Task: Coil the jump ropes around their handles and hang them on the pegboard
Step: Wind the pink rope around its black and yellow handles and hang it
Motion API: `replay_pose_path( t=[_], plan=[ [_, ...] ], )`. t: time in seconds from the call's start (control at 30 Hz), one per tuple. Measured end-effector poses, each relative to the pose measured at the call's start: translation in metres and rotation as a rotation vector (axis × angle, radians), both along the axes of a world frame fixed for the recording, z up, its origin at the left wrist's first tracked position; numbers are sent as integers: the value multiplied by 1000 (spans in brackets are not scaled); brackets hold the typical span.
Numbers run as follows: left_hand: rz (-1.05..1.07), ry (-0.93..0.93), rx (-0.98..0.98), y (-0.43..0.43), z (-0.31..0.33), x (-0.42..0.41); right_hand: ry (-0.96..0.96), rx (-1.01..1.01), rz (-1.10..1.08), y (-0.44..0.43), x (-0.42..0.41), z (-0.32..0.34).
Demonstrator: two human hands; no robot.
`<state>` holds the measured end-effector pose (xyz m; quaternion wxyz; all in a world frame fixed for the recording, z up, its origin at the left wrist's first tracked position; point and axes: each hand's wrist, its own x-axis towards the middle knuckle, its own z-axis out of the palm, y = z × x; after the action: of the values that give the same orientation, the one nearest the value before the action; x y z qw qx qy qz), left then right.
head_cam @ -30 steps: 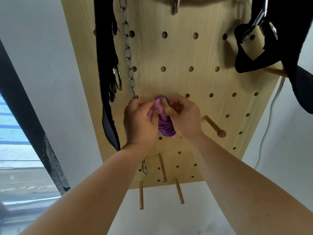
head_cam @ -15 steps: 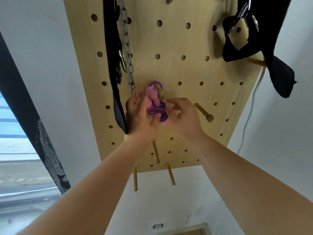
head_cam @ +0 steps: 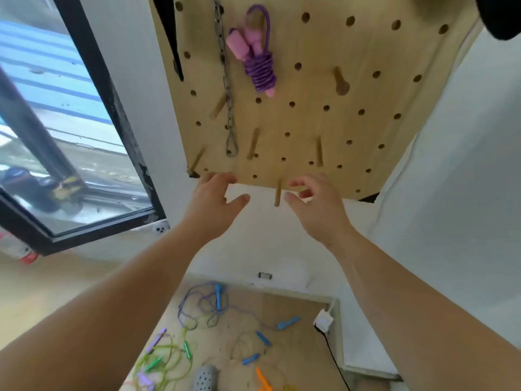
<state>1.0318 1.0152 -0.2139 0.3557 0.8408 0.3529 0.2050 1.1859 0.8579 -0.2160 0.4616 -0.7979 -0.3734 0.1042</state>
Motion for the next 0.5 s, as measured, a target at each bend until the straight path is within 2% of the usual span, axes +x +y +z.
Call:
replay_pose_path(
  t=[0.23, 0.5],
  plan=[
    [188, 212, -140, -56, -77, -103, 132, -245, 195, -34, -48, -78],
    [431, 281, -383, -64, -164, -223, 221, -595, 457, -14, -132, -170]
  ],
)
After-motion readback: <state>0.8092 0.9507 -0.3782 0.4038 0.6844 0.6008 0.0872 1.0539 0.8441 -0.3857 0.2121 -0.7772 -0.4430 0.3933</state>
